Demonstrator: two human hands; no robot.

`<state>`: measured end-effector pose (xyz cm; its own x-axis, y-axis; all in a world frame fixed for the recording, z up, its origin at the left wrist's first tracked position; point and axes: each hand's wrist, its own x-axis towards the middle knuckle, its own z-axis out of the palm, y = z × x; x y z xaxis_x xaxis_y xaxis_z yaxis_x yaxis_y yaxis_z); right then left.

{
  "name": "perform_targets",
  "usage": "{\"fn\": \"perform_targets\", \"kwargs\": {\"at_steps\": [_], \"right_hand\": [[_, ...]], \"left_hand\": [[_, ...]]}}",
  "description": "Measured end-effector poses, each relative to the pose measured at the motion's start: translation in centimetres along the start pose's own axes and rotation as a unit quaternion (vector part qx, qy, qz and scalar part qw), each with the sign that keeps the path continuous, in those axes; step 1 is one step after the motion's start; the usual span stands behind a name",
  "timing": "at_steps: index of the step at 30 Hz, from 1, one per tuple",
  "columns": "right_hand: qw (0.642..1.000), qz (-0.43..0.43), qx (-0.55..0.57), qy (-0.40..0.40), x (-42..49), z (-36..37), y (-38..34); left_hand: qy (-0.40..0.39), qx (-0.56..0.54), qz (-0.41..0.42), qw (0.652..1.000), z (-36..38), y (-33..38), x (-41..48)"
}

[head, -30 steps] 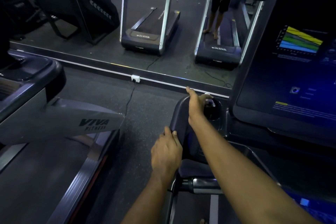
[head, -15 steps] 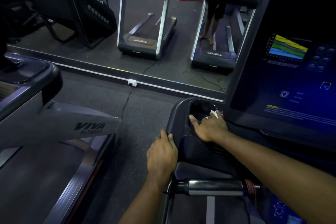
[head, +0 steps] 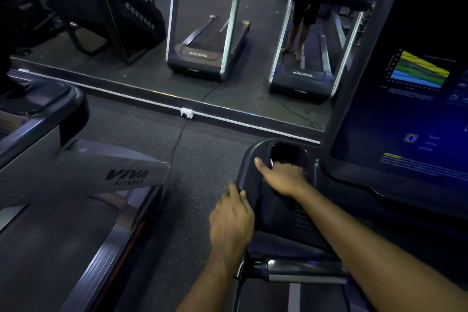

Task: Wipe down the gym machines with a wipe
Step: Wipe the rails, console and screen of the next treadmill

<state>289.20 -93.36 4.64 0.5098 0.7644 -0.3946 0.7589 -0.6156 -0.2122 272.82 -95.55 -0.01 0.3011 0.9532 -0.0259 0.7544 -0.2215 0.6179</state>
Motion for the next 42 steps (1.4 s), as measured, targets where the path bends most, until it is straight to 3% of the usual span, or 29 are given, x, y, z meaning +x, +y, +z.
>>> {"fn": "perform_targets", "kwargs": {"at_steps": [2,4,5,9,12,14,16,21,28,31,36,38,40,42], "right_hand": [[0.977,0.039,0.209,-0.034,1.2,-0.3,-0.8],[0.911,0.053,0.401,-0.082,2.0,-1.0,-1.4],[0.883,0.051,0.457,-0.095,2.5,-1.2,-1.6],[0.845,0.092,0.524,-0.055,6.6,1.3,-0.5],[0.908,0.111,0.402,-0.042,3.4,0.0,-2.8],[0.958,0.070,0.268,-0.081,1.9,-0.5,-1.5],[0.983,0.049,0.139,-0.108,1.4,-0.7,0.6],[0.992,0.043,0.025,-0.113,1.7,-1.2,1.1],[0.993,0.044,0.034,-0.103,1.6,-1.3,0.4],[0.998,0.014,0.032,-0.043,1.0,-0.6,0.9],[0.955,-0.035,0.231,0.180,-1.9,2.6,3.3],[0.957,-0.083,0.196,0.198,-4.3,4.1,3.3],[0.965,-0.130,0.089,0.208,-6.6,6.0,3.5],[0.969,-0.115,0.000,0.219,-7.9,6.9,4.3]], "left_hand": [[0.001,0.000,0.000,1.000,-0.1,0.1,0.0],[0.002,0.000,0.001,1.000,-0.1,0.1,-0.1],[0.002,-0.001,0.001,1.000,-0.1,0.1,-0.1],[-0.003,0.004,-0.004,1.000,-0.1,0.0,-0.1],[0.002,0.000,-0.002,1.000,-0.1,0.0,-0.2],[0.004,-0.002,0.004,1.000,-0.1,0.1,-0.2],[0.005,-0.005,0.007,1.000,-0.1,0.0,-0.2],[-0.001,-0.004,0.002,1.000,0.0,-0.1,-0.2],[0.008,0.002,0.006,1.000,0.0,0.1,-0.1],[0.008,0.002,0.004,1.000,-0.2,0.1,-0.1],[0.010,-0.003,0.010,1.000,0.0,0.0,-0.2],[0.008,-0.004,0.007,1.000,0.0,-0.1,-0.2],[0.003,-0.006,0.005,1.000,-0.1,0.0,-0.3],[0.000,-0.006,0.002,1.000,-0.3,0.0,-0.4]]}}
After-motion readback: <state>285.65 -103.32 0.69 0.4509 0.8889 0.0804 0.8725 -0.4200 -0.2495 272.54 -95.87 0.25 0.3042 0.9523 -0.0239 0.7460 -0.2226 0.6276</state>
